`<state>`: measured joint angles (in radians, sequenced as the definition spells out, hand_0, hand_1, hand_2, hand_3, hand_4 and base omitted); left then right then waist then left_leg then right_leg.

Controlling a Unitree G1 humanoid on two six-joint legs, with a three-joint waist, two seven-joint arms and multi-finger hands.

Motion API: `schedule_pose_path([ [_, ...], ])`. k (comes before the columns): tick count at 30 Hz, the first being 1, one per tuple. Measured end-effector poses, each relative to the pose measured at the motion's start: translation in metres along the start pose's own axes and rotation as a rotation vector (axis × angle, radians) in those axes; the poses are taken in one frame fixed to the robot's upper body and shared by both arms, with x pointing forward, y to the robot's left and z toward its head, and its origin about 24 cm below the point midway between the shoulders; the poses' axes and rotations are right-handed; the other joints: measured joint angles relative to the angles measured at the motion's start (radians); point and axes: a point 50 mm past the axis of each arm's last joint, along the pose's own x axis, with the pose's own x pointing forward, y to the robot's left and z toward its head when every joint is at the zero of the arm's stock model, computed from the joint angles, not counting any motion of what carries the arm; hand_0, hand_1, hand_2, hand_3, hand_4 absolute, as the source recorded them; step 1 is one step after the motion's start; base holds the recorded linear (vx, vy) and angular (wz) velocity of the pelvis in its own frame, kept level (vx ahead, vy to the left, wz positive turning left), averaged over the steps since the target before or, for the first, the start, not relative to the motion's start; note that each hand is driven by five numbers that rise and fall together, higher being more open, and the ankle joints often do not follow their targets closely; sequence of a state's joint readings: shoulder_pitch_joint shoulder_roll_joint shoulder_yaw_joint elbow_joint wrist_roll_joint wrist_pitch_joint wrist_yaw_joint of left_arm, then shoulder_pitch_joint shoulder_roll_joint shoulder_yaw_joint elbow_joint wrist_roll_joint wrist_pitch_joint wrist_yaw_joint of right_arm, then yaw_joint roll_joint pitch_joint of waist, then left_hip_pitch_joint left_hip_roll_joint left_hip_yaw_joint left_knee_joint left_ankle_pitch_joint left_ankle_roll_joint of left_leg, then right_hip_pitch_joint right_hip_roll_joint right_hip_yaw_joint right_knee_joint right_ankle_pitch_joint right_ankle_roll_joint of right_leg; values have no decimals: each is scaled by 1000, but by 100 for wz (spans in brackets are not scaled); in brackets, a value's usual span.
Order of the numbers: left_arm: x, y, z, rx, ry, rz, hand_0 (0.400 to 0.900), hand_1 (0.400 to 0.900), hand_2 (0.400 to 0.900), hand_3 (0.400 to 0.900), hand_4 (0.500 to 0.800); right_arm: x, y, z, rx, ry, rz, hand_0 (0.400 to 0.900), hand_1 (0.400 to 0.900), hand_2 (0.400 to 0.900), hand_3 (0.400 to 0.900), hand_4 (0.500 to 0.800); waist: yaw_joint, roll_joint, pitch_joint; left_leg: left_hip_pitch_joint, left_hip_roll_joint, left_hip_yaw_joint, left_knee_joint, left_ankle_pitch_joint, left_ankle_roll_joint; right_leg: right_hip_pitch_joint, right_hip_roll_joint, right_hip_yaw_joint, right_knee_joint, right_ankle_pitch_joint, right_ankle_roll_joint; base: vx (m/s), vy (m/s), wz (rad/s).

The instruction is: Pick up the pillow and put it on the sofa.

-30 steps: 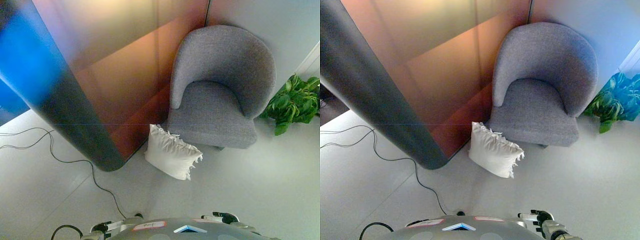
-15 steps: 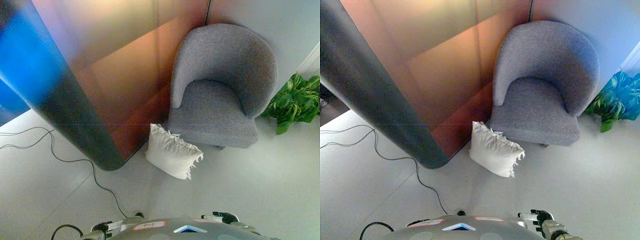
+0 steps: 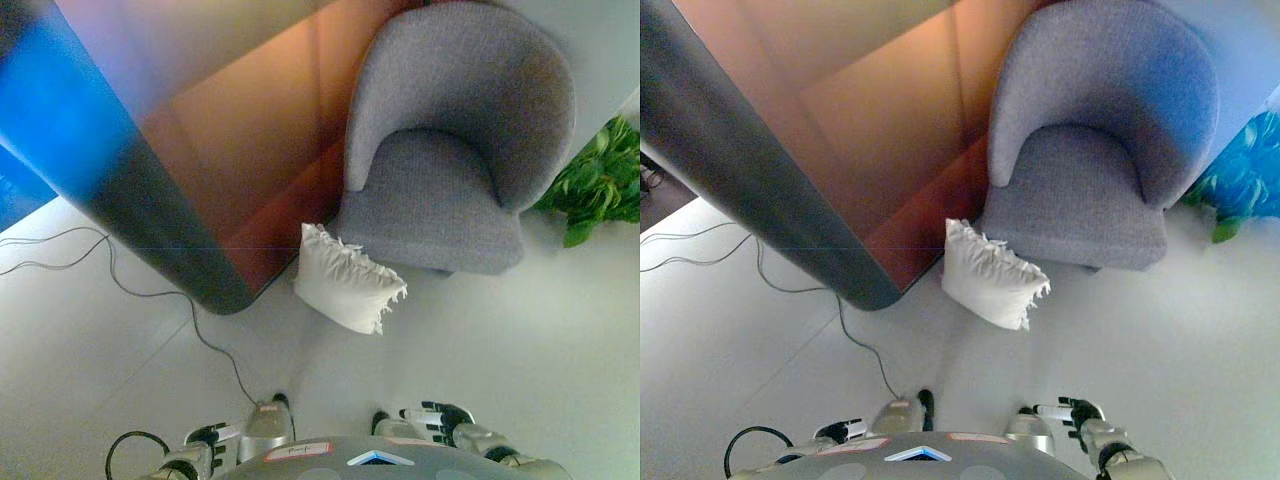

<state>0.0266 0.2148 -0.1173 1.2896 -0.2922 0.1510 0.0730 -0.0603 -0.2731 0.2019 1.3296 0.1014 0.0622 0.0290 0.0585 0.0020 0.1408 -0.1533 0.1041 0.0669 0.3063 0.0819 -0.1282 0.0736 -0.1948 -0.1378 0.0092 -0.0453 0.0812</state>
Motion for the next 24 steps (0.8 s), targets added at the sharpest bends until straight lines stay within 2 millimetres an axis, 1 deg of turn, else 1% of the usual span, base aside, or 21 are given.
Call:
schedule_pose_path([
  [1, 0, -5, -8, -2, 23, -13, 900, 900, 900, 900, 800, 0, -5, -1, -15, 12, -11, 900, 900, 900, 900, 800, 7, 25, 0, -5, 14, 10, -39, -2, 1, -6, 4, -22, 8, 0, 0, 376, 156, -22],
  [2, 0, -7, -15, -4, 45, -21, 900, 900, 900, 900, 800, 0, -7, -2, -22, 23, -16, 900, 900, 900, 900, 800, 8, 37, 3, -8, 23, 10, -76, -6, -3, -6, 8, -31, 6, 0, 0, 449, 150, -26],
  [3, 0, -7, -21, -5, 67, -20, 900, 900, 900, 900, 800, 0, -7, -1, -24, 24, -14, 900, 900, 900, 900, 800, 10, 33, 7, -9, 25, 9, -129, -6, -5, -7, 5, -31, 1, 0, -1, 457, 143, -27],
  [5, 0, -8, -27, -39, 101, -25, 900, 900, 900, 900, 800, 0, -6, 0, -25, 25, -3, 900, 900, 900, 900, 800, 33, 6, 24, -5, 26, -1, -248, -2, -9, 9, -11, -3, -19, 0, -1, 394, 142, -25],
  [6, -1, -10, -31, -47, 109, -34, 900, 900, 900, 900, 800, 0, -7, -2, -32, 32, -1, 900, 900, 900, 900, 800, 35, 6, 28, 0, 22, 0, -284, -2, -8, 31, -15, 8, -39, -3, 5, 372, 166, -22],
  [7, -1, -15, -39, -49, 127, -49, 900, 900, 900, 900, 800, -1, -13, -4, -42, 38, -12, 900, 900, 900, 900, 800, 38, 22, 35, 25, 28, 1, -305, -17, -9, 51, -12, 34, -52, -15, 27, 396, 185, -25],
  [8, -2, -19, -47, -64, 146, -59, 900, 900, 900, 900, 800, -1, -16, -6, -52, 42, -19, 900, 900, 900, 900, 800, 56, 40, 35, 36, 30, 3, -303, 5, 7, 78, -18, 52, -70, -19, 49, 422, 210, -33],
  [9, -2, -17, -49, -74, 152, -56, 900, 900, 900, 900, 800, -1, -12, -5, -62, 42, -11, 900, 900, 900, 900, 800, 80, 23, 43, 36, 12, 31, -262, 9, 15, 92, -39, 76, -81, -22, 46, 355, 178, -31],
  [10, -2, -12, -50, -82, 150, -45, 900, 900, 900, 900, 800, 0, -5, -2, -67, 38, 9, 900, 900, 900, 900, 800, 99, 14, 49, 34, 2, 52, -239, 5, 46, 85, -53, 74, -33, -30, 35, 463, 222, -31],
  [11, -1, -4, -45, -85, 135, -27, 900, 900, 900, 900, 800, 1, 5, -1, -64, 35, 36, 900, 900, 900, 900, 800, 99, 1, 50, 37, -11, 53, -243, -2, 59, 69, -61, 46, 15, -50, 26, 409, 176, -15],
  [12, -1, 3, -36, -93, 108, -12, 900, 900, 900, 900, 800, 1, 14, 5, -61, 23, 58, 900, 900, 900, 900, 800, 106, -21, 47, 49, -28, 58, -240, -7, 66, 60, -76, 29, 39, -57, 26, 451, 184, -5],
  [13, 0, 7, -29, -95, 89, 0, 900, 900, 900, 900, 800, 1, 21, 9, -61, 14, 72, 900, 900, 900, 900, 800, 109, -26, 49, 44, -40, 60, -209, -23, 73, 65, -86, 26, 43, -63, 30, 353, 128, 11],
  [14, 0, 10, -19, -94, 60, 5, 900, 900, 900, 900, 800, 1, 23, 12, -61, 3, 79, 900, 900, 900, 900, 800, 112, -21, 50, 24, -44, 61, -146, -59, 78, 74, -96, 23, 45, -63, 30, 384, 144, 16],
  [15, 0, 11, -9, -92, 35, 7, 900, 900, 900, 900, 800, 1, 24, 17, -71, -7, 84, 900, 900, 900, 900, 800, 113, -14, 47, -10, -43, 61, -60, -114, 81, 94, -105, 22, 40, -74, 27, 421, 151, 19],
  [17, 0, 14, 6, -95, 2, 10, 900, 900, 900, 900, 800, 1, 24, 21, -105, -15, 85, 900, 900, 900, 900, 800, 116, -11, 42, -60, -46, 62, 68, -202, 90, 114, -117, 12, 39, -99, 59, 413, 151, 21],
  [18, 0, 13, 11, -91, -6, 7, 900, 900, 900, 900, 800, 1, 23, 19, -104, -9, 82, 900, 900, 900, 900, 800, 109, -6, 37, -79, -50, 57, 115, -236, 97, 128, -121, 7, 39, -107, 57, 372, 145, 29],
  [19, 0, 12, 14, -84, -7, 1, 900, 900, 900, 900, 800, 1, 22, 20, -103, -10, 77, 900, 900, 900, 900, 800, 110, -14, 23, -81, -66, 62, 130, -267, 106, 132, -130, -4, 54, -106, 57, 361, 161, 36],
  [21, 0, 8, 17, -46, 2, -18, 900, 900, 900, 900, 800, 1, 19, 10, -99, 18, 55, 900, 900, 900, 900, 800, 103, -17, 0, -70, -81, 64, 118, -275, 134, 86, -155, -3, 171, -104, 55, 352, 198, 36],
  [22, 0, 8, 19, -26, 3, -18, 900, 900, 900, 900, 800, 1, 18, 8, -90, 20, 46, 900, 900, 900, 900, 800, 87, -21, 1, -47, -94, 60, 92, -270, 144, 34, -169, 2, 296, -97, 44, 324, 173, 19],
  [23, 0, 9, 15, -6, 16, -14, 900, 900, 900, 900, 800, 1, 19, 5, -87, 27, 37, 900, 900, 900, 900, 800, 75, -19, -6, -15, -99, 55, 48, -257, 160, -30, -188, 30, 433, -65, -2, 260, 83, 1],
  [24, 0, 14, 12, 20, 29, -1, 900, 900, 900, 900, 800, 1, 20, 1, -56, 18, 37, 900, 900, 900, 900, 800, 69, -32, -17, 26, -108, 69, 0, -245, 171, -84, -209, 46, 526, -46, -26, 204, -9, -12],
])
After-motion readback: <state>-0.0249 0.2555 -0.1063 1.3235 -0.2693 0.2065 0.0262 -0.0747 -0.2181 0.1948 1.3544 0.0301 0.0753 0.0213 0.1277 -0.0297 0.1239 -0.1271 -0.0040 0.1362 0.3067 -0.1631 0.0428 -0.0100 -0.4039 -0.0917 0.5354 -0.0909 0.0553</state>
